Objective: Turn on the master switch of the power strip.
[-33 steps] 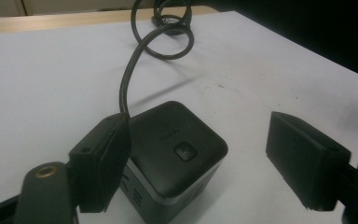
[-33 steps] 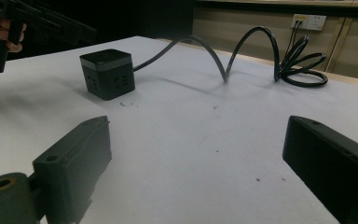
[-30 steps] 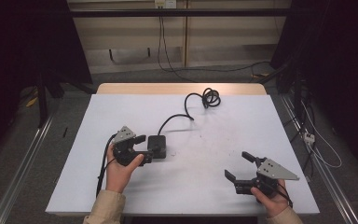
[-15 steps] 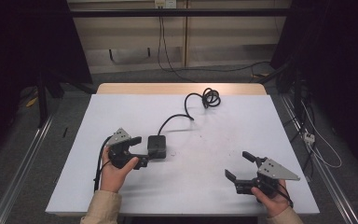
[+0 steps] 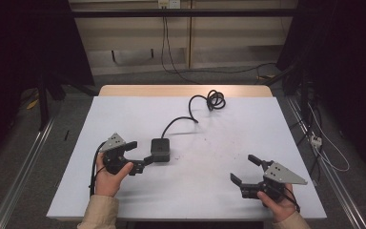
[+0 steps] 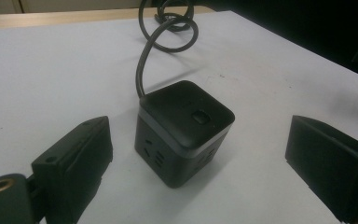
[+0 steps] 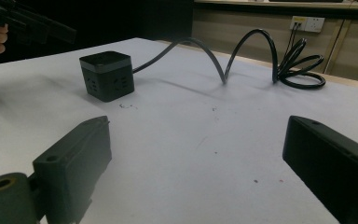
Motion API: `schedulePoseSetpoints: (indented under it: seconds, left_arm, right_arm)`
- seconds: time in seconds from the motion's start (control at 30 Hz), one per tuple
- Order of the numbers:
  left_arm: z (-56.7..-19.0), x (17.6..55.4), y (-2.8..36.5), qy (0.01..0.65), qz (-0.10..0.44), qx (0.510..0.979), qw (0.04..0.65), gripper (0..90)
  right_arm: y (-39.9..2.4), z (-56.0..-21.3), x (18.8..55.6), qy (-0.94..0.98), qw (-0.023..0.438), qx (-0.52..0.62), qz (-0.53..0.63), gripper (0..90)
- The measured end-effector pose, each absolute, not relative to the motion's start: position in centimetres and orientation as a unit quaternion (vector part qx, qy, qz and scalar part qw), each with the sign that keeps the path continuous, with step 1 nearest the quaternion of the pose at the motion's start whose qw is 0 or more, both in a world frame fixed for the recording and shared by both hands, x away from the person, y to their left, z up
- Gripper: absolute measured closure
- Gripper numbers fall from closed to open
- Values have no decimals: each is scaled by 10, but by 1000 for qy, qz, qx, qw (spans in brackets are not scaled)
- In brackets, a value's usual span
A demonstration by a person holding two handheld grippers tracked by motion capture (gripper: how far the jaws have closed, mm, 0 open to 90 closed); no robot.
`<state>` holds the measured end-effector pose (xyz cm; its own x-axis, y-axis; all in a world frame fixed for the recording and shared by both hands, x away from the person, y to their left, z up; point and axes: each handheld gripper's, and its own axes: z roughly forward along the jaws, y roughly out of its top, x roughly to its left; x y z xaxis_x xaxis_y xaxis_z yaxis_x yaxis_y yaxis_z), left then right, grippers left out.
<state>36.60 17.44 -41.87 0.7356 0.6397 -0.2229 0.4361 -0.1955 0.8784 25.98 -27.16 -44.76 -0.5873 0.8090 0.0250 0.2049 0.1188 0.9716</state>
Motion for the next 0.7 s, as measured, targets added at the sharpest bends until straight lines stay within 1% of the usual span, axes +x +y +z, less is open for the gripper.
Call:
schedulePoseSetpoints:
  seconds: [0.27, 0.7]
  left_arm:
    - [-419, 365, 184, 358, 103, 764, 527, 69]
    - [-422, 362, 194, 353, 108, 768, 524, 62]
  right_arm:
    - [-272, -448, 260, 696, 271, 365, 556, 72]
    - [-272, -447, 259, 695, 272, 364, 557, 72]
